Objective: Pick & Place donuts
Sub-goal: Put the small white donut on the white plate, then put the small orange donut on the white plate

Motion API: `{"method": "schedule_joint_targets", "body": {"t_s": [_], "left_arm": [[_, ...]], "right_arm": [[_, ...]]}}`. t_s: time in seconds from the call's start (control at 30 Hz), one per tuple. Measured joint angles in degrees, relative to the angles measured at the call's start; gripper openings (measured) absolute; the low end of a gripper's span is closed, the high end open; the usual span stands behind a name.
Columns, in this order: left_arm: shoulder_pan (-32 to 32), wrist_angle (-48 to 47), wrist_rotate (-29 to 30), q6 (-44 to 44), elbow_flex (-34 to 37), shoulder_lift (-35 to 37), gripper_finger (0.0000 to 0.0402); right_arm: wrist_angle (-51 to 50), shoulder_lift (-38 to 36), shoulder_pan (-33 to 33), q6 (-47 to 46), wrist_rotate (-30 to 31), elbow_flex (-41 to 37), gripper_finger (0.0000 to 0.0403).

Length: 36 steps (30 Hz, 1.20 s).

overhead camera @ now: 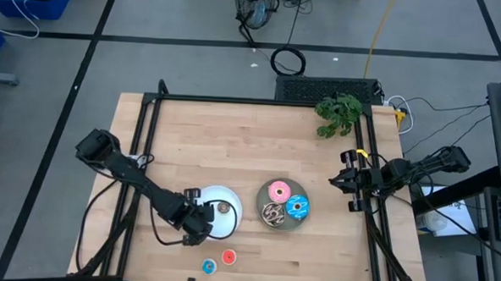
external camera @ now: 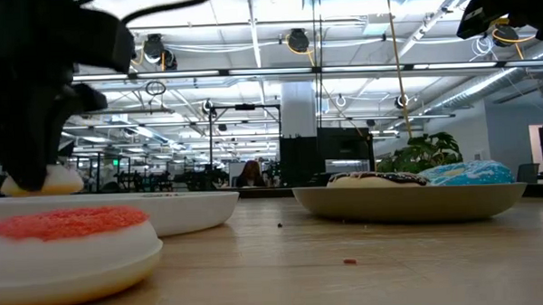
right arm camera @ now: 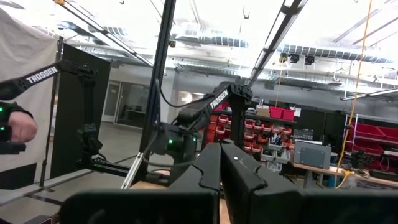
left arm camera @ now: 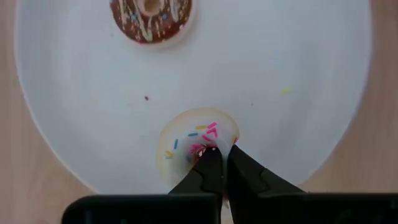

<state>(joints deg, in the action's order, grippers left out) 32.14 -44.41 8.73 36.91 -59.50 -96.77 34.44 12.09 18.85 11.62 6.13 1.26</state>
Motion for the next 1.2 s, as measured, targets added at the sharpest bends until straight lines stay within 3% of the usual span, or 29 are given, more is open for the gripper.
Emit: {"method": "schedule_joint_targets", "body": {"t_s": [0.13,0.33,0.6,0.87,1.03,1.2], "left_arm": [[-0.44,3.43,-0.19,0.72,2.57,0.0,0.0014],[-1.41,5.79,-4.84,-0.28,3.77,0.0,0.0067],[-2.15,6.54,-4.81,-0.74,3.85,0.0,0.018],[-3.62,3.57,-5.1,-4.69,-1.88,0.08,0.0284],[-3.63,-1.42,-4.06,-6.52,-4.5,0.02,0.03],[-3.58,-7.65,-3.0,-6.66,-8.61,0.02,0.0284]], "right_arm": [[0.0,-0.01,-0.02,0.0,-0.02,-0.02,0.0],[0.02,-0.01,-0.01,0.0,-0.01,-0.01,0.0],[0.0,-0.01,-0.01,0.02,-0.02,-0.01,0.0],[0.02,-0.01,-0.01,0.22,0.0,-0.01,0.0],[0.0,-0.01,0.0,0.22,0.0,-0.02,0.0],[-0.02,-0.01,0.0,0.24,-0.01,-0.01,0.0]]}}
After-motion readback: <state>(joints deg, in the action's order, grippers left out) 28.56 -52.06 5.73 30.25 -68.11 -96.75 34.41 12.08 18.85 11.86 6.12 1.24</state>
